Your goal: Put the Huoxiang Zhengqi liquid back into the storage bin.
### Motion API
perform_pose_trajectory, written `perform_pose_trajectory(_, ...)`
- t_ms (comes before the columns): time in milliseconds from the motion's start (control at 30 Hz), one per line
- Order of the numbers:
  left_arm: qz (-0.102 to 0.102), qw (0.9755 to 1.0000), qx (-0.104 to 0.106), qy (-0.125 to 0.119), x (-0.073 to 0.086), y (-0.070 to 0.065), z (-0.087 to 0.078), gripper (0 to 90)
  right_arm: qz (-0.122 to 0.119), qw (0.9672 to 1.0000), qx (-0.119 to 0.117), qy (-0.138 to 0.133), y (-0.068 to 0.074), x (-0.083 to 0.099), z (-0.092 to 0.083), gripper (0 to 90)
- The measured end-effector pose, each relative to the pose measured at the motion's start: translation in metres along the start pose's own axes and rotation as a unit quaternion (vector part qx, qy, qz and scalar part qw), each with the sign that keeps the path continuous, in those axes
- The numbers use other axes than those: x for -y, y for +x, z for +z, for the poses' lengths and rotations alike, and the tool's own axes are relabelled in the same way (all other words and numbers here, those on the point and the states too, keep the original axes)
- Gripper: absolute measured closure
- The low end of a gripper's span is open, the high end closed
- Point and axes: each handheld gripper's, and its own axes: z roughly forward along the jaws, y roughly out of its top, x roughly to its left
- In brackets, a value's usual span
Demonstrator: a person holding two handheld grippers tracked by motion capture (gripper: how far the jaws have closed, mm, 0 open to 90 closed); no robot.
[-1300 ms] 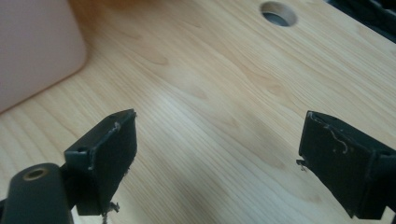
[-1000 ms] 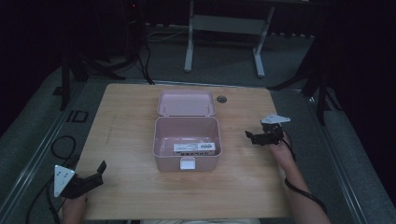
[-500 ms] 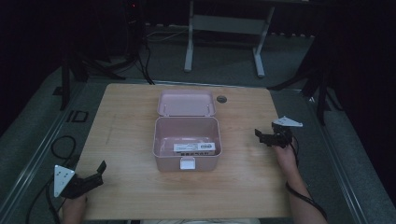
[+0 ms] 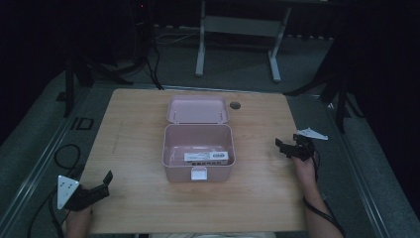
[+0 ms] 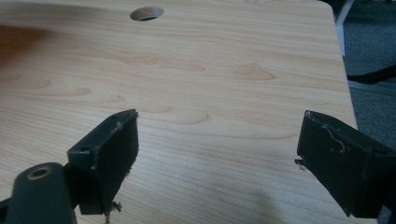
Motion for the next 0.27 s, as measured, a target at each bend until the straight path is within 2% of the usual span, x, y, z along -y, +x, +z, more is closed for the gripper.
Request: perform_pose_trajectory(267,0.001,1.0000,0.000,0.000,0.0000,-0.0001,-0.0001,0.2,0.000,1.0000,-0.001,0.008,-0.0005,0.0040,0.0021,12.5)
